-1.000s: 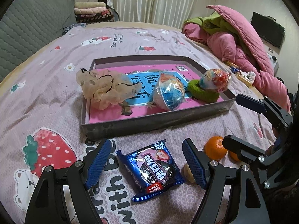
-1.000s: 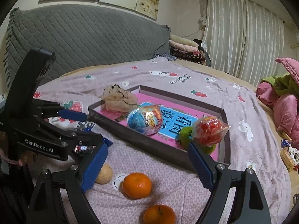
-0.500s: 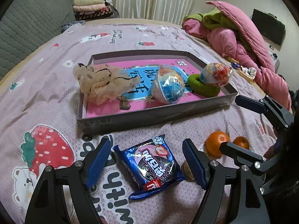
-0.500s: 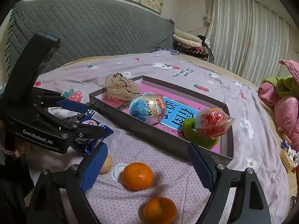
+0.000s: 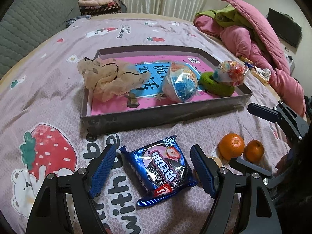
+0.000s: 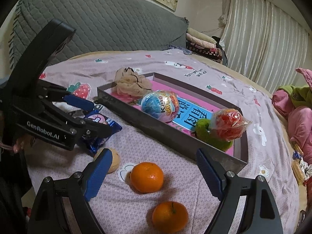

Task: Organize objects
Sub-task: 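Grasp the blue cookie packet with left tool while right tool grasps an orange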

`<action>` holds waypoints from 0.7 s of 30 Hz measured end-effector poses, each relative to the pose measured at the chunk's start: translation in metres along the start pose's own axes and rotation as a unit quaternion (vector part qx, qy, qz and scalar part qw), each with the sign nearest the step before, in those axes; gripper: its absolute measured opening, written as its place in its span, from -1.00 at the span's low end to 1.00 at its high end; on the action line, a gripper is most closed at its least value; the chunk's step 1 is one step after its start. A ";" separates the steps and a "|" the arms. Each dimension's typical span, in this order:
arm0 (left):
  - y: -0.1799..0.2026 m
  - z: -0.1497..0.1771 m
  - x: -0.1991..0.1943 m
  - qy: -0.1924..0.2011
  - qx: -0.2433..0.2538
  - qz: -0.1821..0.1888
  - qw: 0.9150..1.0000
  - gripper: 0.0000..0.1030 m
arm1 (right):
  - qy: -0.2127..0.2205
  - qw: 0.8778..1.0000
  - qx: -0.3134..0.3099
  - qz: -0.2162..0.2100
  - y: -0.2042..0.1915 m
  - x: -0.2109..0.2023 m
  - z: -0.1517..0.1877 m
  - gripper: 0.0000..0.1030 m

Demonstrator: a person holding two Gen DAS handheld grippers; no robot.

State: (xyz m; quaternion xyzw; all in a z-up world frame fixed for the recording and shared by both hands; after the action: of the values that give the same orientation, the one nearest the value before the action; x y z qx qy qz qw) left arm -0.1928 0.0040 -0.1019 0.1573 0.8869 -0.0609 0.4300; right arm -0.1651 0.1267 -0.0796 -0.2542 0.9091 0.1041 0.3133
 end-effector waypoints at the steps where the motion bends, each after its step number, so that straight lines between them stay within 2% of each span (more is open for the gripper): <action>1: 0.000 0.000 0.001 -0.001 -0.001 0.001 1.000 0.55 | -0.001 1.000 -0.001 0.001 0.000 0.000 0.001 0.69; 21: 0.000 0.006 0.007 -0.019 -0.013 -0.009 1.000 0.55 | -0.021 0.999 -0.034 0.014 -0.003 0.009 0.011 0.69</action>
State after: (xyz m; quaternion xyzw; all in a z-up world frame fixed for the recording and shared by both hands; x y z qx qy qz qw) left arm -0.1929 0.0046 -0.1111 0.1423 0.8806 -0.0569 0.4484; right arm -0.1638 0.1240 -0.0942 -0.2497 0.9018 0.1448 0.3215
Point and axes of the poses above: each gripper's, at about its wrist camera, not at the fingertips, and x roughly the way its jaws point, y to its right, z to its underside, the point moved 7 cm from there along x, roughly the way its jaws point, and after that the axes turned 10 degrees about x, right-handed, at the moved point
